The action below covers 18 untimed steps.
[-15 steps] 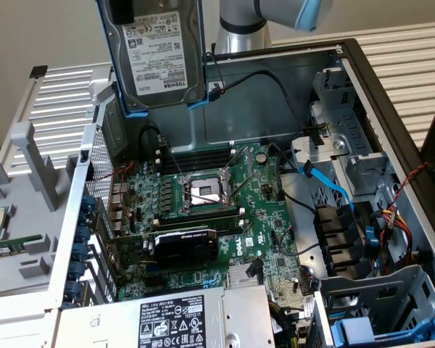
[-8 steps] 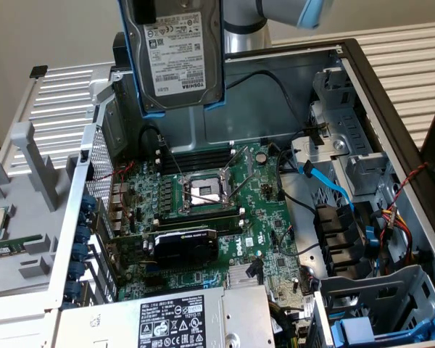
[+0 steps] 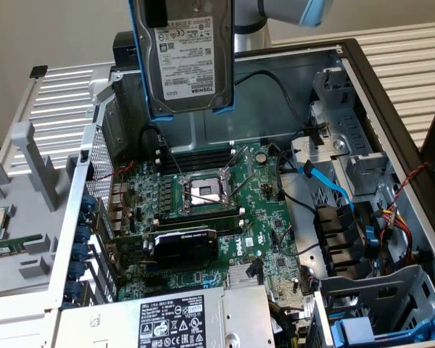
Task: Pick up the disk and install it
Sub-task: 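Pick up the disk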
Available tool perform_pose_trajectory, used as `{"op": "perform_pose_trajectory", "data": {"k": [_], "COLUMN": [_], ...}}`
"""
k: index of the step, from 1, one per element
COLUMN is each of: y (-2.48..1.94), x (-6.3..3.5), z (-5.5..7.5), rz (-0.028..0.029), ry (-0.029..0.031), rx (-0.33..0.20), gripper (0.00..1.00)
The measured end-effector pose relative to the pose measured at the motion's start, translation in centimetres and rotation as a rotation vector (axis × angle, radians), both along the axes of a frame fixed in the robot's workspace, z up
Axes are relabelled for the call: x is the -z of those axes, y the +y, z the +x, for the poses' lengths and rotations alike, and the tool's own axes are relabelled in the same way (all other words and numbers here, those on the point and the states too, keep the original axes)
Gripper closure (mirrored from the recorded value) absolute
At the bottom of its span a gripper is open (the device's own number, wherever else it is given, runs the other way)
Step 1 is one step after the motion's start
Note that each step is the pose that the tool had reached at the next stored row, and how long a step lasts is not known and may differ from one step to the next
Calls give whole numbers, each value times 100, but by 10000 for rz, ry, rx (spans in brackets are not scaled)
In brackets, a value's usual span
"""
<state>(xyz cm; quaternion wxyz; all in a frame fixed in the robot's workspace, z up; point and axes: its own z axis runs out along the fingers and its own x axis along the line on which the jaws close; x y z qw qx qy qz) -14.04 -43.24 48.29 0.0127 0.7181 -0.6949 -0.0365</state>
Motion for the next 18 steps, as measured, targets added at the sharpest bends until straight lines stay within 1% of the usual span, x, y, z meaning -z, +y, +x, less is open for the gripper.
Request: {"op": "perform_pose_trajectory", "data": {"k": [2, 5, 9, 12, 15, 18], "y": [-34, -121, -255, -363, -466, -546], "x": [0, -12, -34, -48, -77, -108], "z": [72, 137, 157, 185, 248, 339], "rz": [1, 2, 2, 2, 2, 2], "ry": [1, 14, 26, 29, 29, 34], "rx": [0, 0, 0, 1, -1, 0], "gripper": [63, 63, 63, 63, 63, 63]}}
